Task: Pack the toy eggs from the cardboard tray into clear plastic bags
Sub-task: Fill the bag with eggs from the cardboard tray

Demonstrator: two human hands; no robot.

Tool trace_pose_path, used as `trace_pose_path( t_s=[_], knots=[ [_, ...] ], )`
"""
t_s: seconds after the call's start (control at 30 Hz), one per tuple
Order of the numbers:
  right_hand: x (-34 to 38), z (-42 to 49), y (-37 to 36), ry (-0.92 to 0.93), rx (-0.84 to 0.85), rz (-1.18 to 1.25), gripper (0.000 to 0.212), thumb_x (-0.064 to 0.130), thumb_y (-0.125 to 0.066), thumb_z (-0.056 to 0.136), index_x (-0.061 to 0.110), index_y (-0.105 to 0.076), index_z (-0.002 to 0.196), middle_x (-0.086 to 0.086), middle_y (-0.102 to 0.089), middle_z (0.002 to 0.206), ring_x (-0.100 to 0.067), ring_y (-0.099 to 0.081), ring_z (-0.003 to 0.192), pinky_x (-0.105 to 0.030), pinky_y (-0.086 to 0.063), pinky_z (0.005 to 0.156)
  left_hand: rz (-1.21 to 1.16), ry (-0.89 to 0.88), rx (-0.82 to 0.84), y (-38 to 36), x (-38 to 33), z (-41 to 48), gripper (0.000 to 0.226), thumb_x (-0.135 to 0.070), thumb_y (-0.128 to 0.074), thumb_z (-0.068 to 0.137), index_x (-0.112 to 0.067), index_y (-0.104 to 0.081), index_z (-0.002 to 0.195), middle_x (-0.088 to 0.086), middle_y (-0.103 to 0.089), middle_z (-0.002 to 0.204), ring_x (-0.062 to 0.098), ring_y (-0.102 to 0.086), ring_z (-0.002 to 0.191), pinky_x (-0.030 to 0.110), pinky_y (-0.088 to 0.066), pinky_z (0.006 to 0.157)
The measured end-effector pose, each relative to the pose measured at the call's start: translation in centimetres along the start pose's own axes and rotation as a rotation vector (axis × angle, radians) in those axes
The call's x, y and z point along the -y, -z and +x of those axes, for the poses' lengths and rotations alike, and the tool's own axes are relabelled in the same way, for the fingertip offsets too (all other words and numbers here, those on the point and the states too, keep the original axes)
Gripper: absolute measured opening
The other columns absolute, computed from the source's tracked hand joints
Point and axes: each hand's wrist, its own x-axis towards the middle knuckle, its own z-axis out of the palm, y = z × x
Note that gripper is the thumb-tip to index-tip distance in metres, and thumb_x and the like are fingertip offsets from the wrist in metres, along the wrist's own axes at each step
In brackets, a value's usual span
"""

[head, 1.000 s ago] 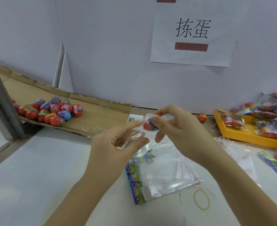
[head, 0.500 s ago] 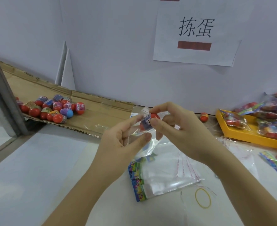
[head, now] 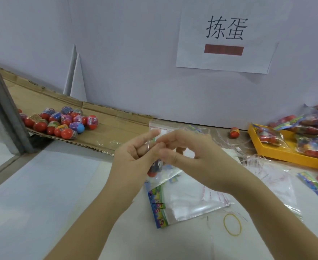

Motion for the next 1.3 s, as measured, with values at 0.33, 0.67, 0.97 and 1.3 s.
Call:
trace_pose_path(
  t_s=[0.33, 0.67, 0.97, 1.3],
  knots=[
    [-0.4, 0.5, 0.1, 0.000, -0.121, 0.156, 0.017, 0.017, -0.085, 0.066, 0.026, -0.073, 0.074, 0.015, -0.071, 0.072, -0.004, -0.050, 0.058, -0.020, -0.044, 0.062, -0.239, 0.275, 0.092, 0.9, -1.3, 1.0, 0.047, -0.034, -0.073, 0.076, -0.012, -0.068, 0.118, 0.008, -0.076, 0.098, 0.020, -0.073, 0.082, 0.026, -0.057, 0.058],
    [-0.6, 0.3, 1.9, -0.177, -0.116, 0.346, 0.033, 0.037, -0.080, 0.061, 0.021, -0.076, 0.090, 0.000, -0.075, 0.082, -0.007, -0.065, 0.073, -0.021, -0.053, 0.064, 0.135, 0.187, 0.279, 1.8, -1.8, 0.3, 0.036, -0.036, -0.076, 0.060, -0.020, -0.079, 0.092, 0.009, -0.077, 0.091, 0.021, -0.075, 0.085, 0.022, -0.058, 0.067],
    [-0.7, 0.3, 2.2, -0.242, 0.024, 0.284, 0.007, 0.022, -0.072, 0.080, 0.020, -0.076, 0.085, 0.005, -0.075, 0.078, 0.003, -0.059, 0.057, -0.009, -0.049, 0.059, 0.216, 0.160, 0.310, 2.0, -1.4, 0.5, 0.032, -0.024, -0.077, 0.066, -0.016, -0.076, 0.097, 0.010, -0.077, 0.092, 0.021, -0.074, 0.086, 0.022, -0.058, 0.068],
    [-0.6, 0.4, 1.6, -0.074, -0.042, 0.045, 0.009, 0.025, -0.074, 0.074, 0.033, -0.073, 0.077, 0.024, -0.070, 0.076, 0.010, -0.062, 0.073, -0.006, -0.045, 0.067, 0.417, 0.146, 0.314, 1.5, -0.6, 0.2, 0.017, -0.017, -0.077, 0.080, -0.021, -0.076, 0.096, 0.001, -0.077, 0.090, 0.025, -0.072, 0.087, 0.036, -0.058, 0.081]
  ],
)
